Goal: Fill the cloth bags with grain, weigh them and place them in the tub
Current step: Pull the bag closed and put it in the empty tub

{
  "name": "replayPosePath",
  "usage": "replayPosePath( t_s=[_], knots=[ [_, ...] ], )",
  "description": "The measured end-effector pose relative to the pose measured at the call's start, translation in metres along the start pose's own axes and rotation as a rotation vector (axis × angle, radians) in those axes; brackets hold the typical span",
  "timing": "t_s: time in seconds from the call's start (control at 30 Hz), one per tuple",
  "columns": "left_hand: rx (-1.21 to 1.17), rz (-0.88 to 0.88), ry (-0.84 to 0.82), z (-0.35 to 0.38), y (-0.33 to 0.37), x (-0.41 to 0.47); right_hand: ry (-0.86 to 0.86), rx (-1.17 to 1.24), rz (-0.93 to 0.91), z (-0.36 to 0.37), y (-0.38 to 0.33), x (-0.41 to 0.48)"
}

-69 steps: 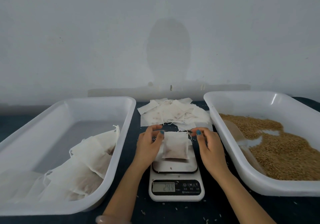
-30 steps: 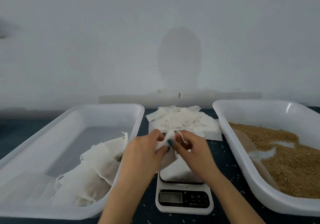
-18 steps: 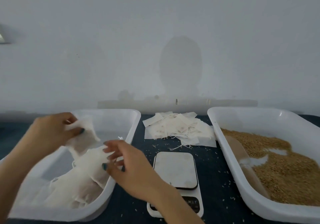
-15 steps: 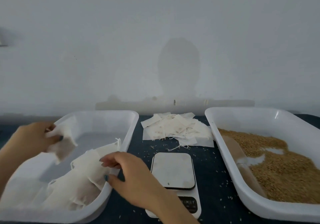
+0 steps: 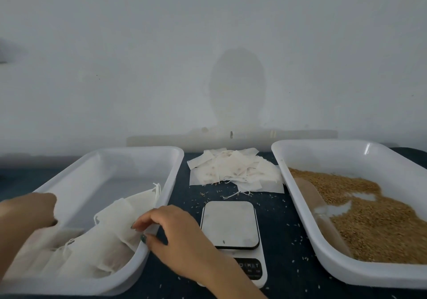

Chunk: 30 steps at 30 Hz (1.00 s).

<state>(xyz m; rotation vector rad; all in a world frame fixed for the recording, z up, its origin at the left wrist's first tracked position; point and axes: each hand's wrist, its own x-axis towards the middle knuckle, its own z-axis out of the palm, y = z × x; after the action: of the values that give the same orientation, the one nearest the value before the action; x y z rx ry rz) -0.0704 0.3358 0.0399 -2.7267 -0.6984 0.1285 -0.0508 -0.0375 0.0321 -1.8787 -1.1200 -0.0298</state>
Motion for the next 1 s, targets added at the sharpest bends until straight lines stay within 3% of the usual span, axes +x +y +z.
replayPosePath(
  t_s=[0.13,0.2,0.33,0.4,0.53,0.63,0.7,0.83,1.0],
  knots=[
    [0.059,-0.026,0.246,-0.080,0.075,-0.051,-0.011,0.028,-0.016,-0.001,0.005,-0.001],
    [-0.123,0.101,0.414,-0.110,0.132,-0.089,0.022,0.058,-0.011,-0.009,0.012,-0.002],
    [-0.321,0.463,0.537,-0.136,0.237,-0.154,0.266,0.005,0.105,-0.046,0.048,-0.004],
    [-0.519,0.489,0.602,-0.128,0.263,-0.152,0.377,-0.067,0.226,-0.072,0.075,-0.008],
    [-0.725,0.413,0.381,-0.094,0.301,-0.101,0.564,-0.152,0.560,-0.111,0.135,-0.016],
    [-0.797,0.350,0.178,-0.060,0.314,-0.050,0.578,-0.077,0.738,-0.122,0.166,-0.022],
    [-0.851,0.324,0.131,-0.040,0.318,-0.022,0.601,-0.055,0.735,-0.119,0.176,-0.029],
    [-0.888,0.308,0.192,-0.017,0.323,0.011,0.630,-0.124,0.643,-0.110,0.183,-0.040],
    [-0.600,0.404,0.150,-0.003,0.327,0.021,0.598,-0.107,0.632,-0.111,0.183,-0.043]
  ],
)
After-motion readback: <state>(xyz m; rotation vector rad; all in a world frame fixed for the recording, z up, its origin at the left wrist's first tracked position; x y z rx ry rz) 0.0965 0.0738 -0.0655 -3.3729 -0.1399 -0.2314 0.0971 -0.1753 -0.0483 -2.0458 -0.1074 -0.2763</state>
